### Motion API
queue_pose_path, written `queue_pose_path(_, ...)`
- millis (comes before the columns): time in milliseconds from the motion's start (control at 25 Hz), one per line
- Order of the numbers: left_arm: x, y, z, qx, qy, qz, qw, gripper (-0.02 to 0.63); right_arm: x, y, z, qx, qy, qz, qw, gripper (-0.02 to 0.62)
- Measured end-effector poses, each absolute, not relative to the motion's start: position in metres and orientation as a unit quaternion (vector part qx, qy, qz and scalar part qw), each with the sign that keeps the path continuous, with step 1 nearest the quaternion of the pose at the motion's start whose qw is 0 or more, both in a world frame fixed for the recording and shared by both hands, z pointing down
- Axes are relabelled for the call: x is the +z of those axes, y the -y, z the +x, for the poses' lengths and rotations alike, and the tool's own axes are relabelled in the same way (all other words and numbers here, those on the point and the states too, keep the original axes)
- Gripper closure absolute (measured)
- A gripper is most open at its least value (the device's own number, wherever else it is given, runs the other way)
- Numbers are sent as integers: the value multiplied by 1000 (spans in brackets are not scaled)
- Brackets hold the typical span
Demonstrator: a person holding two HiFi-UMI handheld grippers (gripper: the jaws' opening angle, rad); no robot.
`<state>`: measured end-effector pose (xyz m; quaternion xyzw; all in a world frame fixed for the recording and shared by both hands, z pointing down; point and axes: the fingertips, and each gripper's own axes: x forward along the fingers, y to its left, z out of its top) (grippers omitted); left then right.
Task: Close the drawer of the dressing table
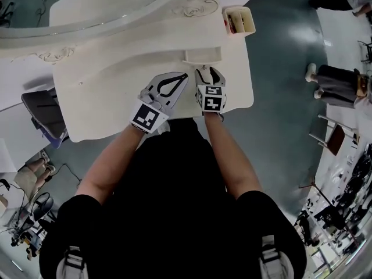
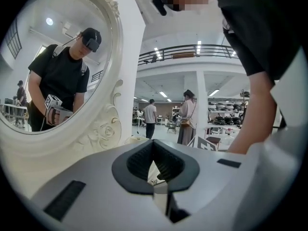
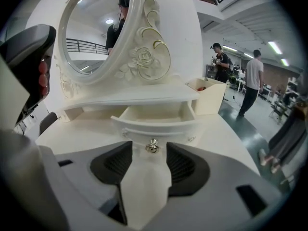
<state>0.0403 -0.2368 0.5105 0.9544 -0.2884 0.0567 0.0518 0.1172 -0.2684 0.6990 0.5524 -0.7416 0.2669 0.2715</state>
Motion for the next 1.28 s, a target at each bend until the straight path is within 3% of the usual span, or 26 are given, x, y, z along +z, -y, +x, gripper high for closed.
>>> queue_pose_path(160, 519, 245, 40, 62, 295, 952, 55, 617, 709, 270, 116, 273, 739, 550, 278, 390)
queue_pose_path(320, 524, 251, 40, 65, 300, 950, 58, 617, 711, 273, 120, 273, 734, 556, 278, 491)
queue_pose_path(1280, 523, 280, 44, 70, 320, 942, 73, 617, 708, 320, 121, 274, 748, 539, 274, 495)
